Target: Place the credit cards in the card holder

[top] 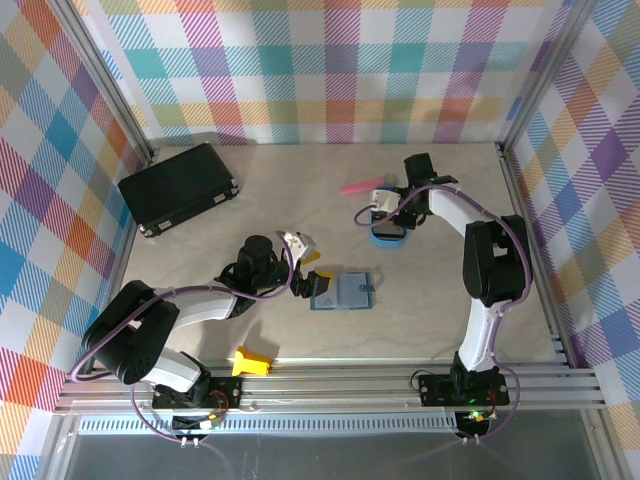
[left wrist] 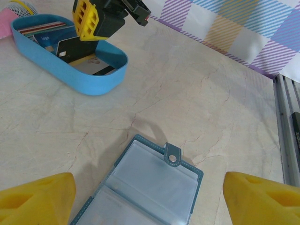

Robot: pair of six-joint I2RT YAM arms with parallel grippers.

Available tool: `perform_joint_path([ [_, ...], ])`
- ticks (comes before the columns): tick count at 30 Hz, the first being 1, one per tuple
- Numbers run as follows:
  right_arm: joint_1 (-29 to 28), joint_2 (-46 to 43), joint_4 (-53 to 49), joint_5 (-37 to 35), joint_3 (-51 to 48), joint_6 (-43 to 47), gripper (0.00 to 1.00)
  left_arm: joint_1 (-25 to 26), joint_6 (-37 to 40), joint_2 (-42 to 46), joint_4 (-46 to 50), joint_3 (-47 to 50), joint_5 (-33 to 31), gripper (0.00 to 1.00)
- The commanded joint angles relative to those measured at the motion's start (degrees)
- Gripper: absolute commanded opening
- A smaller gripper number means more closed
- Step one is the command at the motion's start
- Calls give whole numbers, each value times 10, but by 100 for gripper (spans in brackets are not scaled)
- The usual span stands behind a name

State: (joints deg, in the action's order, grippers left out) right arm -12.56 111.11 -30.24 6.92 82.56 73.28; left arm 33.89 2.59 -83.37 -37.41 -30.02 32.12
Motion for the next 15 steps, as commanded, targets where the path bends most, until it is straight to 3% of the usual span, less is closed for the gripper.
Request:
perform_joint_path([
  [1, 9, -23, -58, 39, 17, -13, 0, 1, -3, 15, -6, 1, 11, 82],
  [10, 24, -47, -87, 91, 23, -42, 0, 2, -17, 26, -16, 9, 9, 82],
  [15, 42, -88, -60, 149, 12, -142, 0, 2, -52, 46, -25, 15, -20, 81],
])
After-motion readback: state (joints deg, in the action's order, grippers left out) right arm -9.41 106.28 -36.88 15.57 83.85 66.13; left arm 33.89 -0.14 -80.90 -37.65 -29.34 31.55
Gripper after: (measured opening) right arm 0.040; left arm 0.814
